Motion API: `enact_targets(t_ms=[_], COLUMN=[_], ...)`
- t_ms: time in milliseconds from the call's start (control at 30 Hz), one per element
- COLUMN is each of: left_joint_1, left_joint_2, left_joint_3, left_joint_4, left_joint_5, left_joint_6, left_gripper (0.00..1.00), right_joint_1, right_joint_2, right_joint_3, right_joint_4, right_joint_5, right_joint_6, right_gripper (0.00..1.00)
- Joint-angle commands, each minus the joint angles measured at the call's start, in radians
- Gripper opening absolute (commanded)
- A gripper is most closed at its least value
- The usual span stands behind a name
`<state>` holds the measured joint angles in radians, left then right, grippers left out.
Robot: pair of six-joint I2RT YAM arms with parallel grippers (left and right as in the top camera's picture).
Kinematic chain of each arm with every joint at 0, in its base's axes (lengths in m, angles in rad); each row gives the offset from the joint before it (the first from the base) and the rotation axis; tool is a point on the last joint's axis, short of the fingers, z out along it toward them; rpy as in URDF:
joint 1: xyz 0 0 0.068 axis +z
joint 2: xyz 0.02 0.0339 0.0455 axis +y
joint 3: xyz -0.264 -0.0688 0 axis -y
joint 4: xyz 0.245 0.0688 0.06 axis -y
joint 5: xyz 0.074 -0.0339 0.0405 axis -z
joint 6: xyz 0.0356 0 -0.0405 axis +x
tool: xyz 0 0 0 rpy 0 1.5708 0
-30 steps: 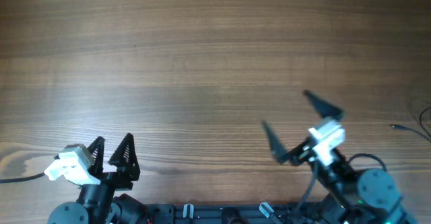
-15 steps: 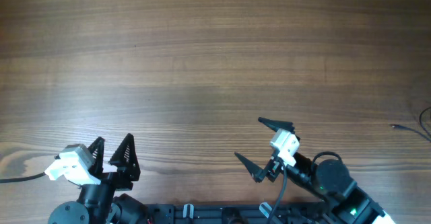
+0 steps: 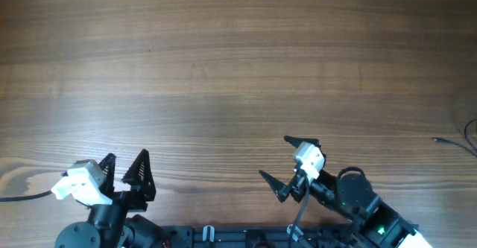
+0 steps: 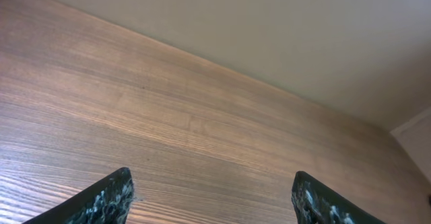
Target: Untangle cables
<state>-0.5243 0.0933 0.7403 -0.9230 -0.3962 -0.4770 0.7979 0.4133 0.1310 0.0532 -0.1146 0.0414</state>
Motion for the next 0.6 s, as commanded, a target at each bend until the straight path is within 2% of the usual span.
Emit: enact_targets(t_ms=[0, 100, 367, 567], left_joint_1=[0.004, 0.004, 0.004, 0.004], left_joint_2=[-0.008, -0.008, -0.008, -0.008], left_joint_3=[0.000, 0.000, 0.000, 0.000], left_joint_4=[-0.003, -0.003, -0.005, -0.010], left_joint_5=[-0.014, -0.014, -0.018, -0.018], left_joint_6=[-0.002, -0.002, 0.002, 0.002], left_gripper=[0.78, 0.78, 0.81, 0.81], right_joint_1=[0.003, 0.001, 0.001, -0.017], right_joint_2=[0.051, 0.094, 0.268, 0.157], right_joint_3=[-0.015, -0.025, -0.025, -0.026], right_joint_4=[0.013, -0.011, -0.100, -0.252], right_joint_5=[0.028, 0.088, 0.089, 0.089], right_joint_6=[0.014, 0.015, 0.014, 0.013], right_gripper=[0.99, 1.00, 1.00, 1.00])
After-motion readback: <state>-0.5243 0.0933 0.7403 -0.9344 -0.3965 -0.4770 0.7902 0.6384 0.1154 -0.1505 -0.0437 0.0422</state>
